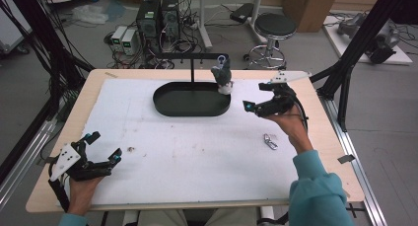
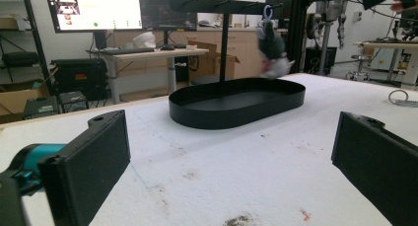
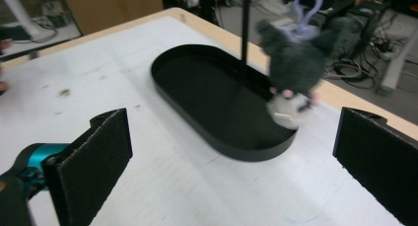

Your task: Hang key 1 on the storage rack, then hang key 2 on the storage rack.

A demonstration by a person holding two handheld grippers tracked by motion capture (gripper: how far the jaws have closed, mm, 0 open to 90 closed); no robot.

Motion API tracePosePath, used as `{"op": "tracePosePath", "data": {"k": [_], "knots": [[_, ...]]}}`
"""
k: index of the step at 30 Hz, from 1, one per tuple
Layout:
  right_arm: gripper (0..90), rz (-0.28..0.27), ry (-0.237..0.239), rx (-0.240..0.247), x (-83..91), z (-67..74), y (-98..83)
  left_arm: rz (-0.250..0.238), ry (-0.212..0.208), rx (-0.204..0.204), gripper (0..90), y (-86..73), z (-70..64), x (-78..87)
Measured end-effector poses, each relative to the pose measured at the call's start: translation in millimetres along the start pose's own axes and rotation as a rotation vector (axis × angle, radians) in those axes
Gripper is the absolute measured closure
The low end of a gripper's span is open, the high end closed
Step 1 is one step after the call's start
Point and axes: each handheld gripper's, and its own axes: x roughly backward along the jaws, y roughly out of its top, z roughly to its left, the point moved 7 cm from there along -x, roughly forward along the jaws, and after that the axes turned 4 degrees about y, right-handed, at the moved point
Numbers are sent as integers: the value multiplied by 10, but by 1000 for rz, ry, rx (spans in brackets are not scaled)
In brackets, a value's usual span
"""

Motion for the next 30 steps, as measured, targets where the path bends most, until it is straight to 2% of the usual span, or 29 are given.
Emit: {"op": "tracePosePath", "data": {"k": [5, 7, 9, 11, 14, 16, 19, 21, 23, 30], "knots": [[6, -23, -4, 30, 166, 112, -265, 6, -1, 0, 17, -2, 1, -5], [6, -60, -23, 52, 246, 138, -365, 6, 0, -1, 17, -2, 0, -5], [6, -95, -28, 42, 321, 170, -454, 5, 1, -1, 17, -2, 0, -4], [6, -136, -53, 55, 398, 185, -534, 5, 2, 0, 17, -2, 1, -4], [6, -182, -80, 36, 504, 192, -666, 7, 3, -1, 17, -3, 3, -5], [6, -210, -80, 15, 568, 189, -740, 7, 4, 2, 17, -3, 4, -5], [6, -209, -86, 14, 615, 177, -826, 7, 3, 0, 17, -3, 3, -5], [6, -210, -83, -5, 626, 164, -866, 9, 2, -3, 17, -4, 2, -4], [6, -204, -89, 5, 625, 146, -886, 3, 4, 0, 17, 0, 0, -4], [6, -202, -83, -7, 631, 147, -891, 0, 4, 3, 17, 0, 2, -2]]}}
